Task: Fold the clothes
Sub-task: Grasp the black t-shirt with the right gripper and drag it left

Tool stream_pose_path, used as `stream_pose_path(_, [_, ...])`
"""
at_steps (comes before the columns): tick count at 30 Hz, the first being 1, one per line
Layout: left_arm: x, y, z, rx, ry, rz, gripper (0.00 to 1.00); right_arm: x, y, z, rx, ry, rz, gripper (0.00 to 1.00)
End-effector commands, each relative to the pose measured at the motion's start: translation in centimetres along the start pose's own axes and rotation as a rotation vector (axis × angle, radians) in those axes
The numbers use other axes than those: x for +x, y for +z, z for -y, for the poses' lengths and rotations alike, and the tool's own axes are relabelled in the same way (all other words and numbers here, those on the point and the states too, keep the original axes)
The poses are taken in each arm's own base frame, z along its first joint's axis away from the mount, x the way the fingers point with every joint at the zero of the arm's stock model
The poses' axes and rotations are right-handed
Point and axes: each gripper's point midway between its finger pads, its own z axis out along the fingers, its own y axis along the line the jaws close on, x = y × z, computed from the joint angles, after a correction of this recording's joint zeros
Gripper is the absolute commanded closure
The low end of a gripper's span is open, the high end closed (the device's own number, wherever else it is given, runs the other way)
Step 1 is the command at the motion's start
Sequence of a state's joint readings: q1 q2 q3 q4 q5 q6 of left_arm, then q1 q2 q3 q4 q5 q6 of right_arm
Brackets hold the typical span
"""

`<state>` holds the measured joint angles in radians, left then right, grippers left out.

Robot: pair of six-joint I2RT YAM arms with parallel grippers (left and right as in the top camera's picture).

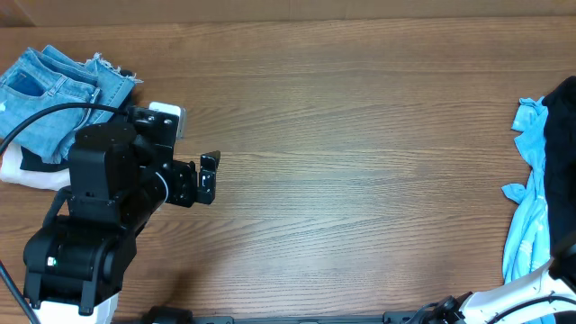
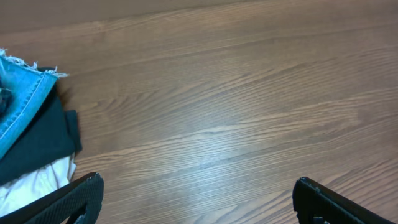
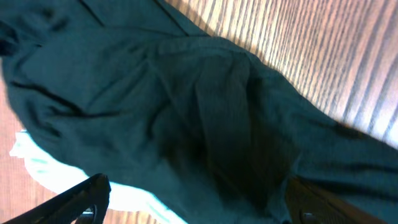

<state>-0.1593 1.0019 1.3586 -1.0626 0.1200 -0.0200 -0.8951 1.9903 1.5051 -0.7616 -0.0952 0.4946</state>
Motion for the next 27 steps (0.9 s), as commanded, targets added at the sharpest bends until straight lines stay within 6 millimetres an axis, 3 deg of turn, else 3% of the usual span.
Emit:
stream_pose_path(1, [-0.7,-0.4,0.0,0.002,-0.04,0.018,0.0,-0.4,2.0,1.2,0.07,0.011,0.004,0.16])
stream_pose_path(3, [-0.7,-0.4,0.0,0.002,-0.04,0.018,0.0,0.4,2.3,0.0,-0.004,0.012,-0.045,0.72])
stream_pose_path(5, [-0.7,-0.4,0.0,0.002,-0.04,0.021,0.0,0.9,0.2,-4.2,-0.217,-0.019,-0.105,0.91])
stream_pose_path(6, [-0.9,-0.4,0.0,0.003,-0.039,0.028,0.0,1.1,-1.6,-6.3,-0.318,-0.055,-0.12,0.96])
stream_pose_path(7, [-1.1,-0.4,0.0,0.003,-0.038,0.036,0.0,2.0,-5.6,-10.1,-0.496,-0.132,-0.14,0.96])
stream_pose_path(8, [-1.2,-0.4,0.0,0.003,-0.037,0.041,0.0,2.9,-8.4,-12.3,-0.593,-0.173,-0.152,0.96])
stream_pose_path(11, [-1.6,-0.4,0.0,0.003,-0.035,0.058,0.0,7.9,-15.6,-17.9,-0.799,-0.331,-0.197,0.96])
stream_pose_path(13, [-1.9,-0.4,0.0,0.003,-0.034,0.07,0.0,13.5,-18.0,-21.4,-0.851,-0.458,-0.255,0.96])
stream_pose_path(16, [-1.9,-0.4,0.0,-0.002,-0.03,0.07,0.0,22.3,-18.6,-24.6,-0.866,-0.612,-0.38,0.96])
stream_pose_path(19, [-2.0,-0.4,-0.1,-0.004,-0.026,0.071,0.0,32.7,-19.0,-26.6,-0.838,-0.807,-0.463,0.96])
stream_pose_path(21, [-1.9,-0.4,-0.3,-0.015,-0.026,0.071,0.0,39.8,-19.1,-26.9,-0.802,-0.951,-0.476,0.96])
stream_pose_path(23, [-1.9,-0.5,-0.6,-0.034,-0.026,0.07,0.0,45.5,-19.3,-26.5,-0.789,-1.061,-0.49,0.96])
stream_pose_path(26, [-1.8,-0.6,-1.2,-0.073,-0.025,0.066,0.0,55.7,-20.7,-24.4,-0.83,-1.243,-0.591,0.95])
stream_pose_path(27, [-1.8,-0.7,-1.5,-0.087,-0.026,0.067,0.0,58.0,-21.0,-23.5,-0.837,-1.284,-0.619,0.95])
